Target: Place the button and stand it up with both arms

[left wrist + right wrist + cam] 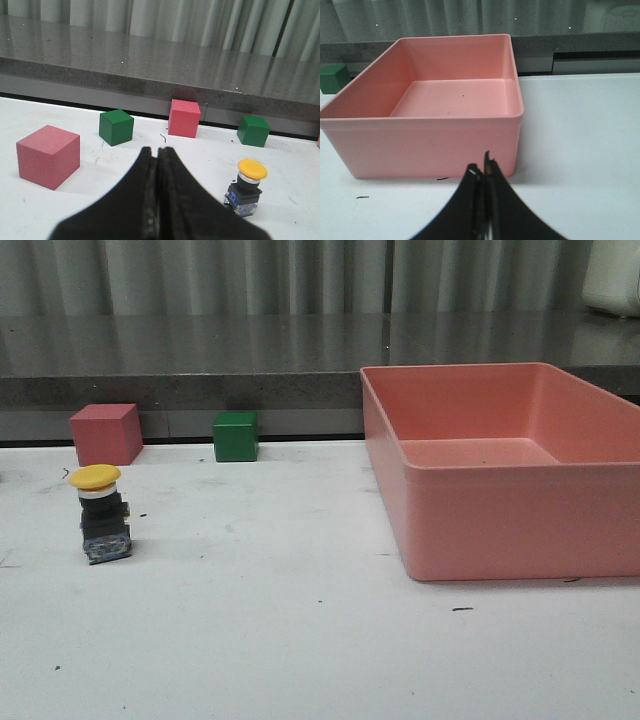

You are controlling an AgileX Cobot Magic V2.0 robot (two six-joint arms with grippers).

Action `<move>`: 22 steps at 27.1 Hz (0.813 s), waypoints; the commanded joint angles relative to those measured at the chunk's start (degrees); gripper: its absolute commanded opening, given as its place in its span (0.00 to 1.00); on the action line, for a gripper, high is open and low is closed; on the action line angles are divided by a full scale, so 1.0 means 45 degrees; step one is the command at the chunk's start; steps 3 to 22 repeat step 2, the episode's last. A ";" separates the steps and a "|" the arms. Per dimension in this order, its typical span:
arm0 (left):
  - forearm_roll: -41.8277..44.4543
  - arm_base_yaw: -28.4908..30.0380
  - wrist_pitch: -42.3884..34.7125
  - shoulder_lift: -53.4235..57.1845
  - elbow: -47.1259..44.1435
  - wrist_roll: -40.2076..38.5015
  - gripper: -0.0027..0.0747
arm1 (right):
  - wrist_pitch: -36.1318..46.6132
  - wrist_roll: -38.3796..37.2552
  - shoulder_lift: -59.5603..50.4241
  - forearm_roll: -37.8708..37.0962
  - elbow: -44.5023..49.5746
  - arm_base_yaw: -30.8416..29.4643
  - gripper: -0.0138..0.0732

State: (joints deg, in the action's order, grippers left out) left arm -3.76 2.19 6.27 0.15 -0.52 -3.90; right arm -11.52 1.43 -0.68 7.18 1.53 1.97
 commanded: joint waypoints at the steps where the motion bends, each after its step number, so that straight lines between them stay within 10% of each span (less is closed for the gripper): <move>1: -0.0104 0.0024 -0.1110 0.0281 -0.0187 -0.0086 0.01 | 0.0937 0.0148 -0.0222 0.0006 -0.0032 -0.0097 0.09; 22: -0.0104 0.0024 -0.1110 0.0281 -0.0187 -0.0086 0.01 | 0.0937 0.0148 -0.0222 0.0006 -0.0032 -0.0097 0.09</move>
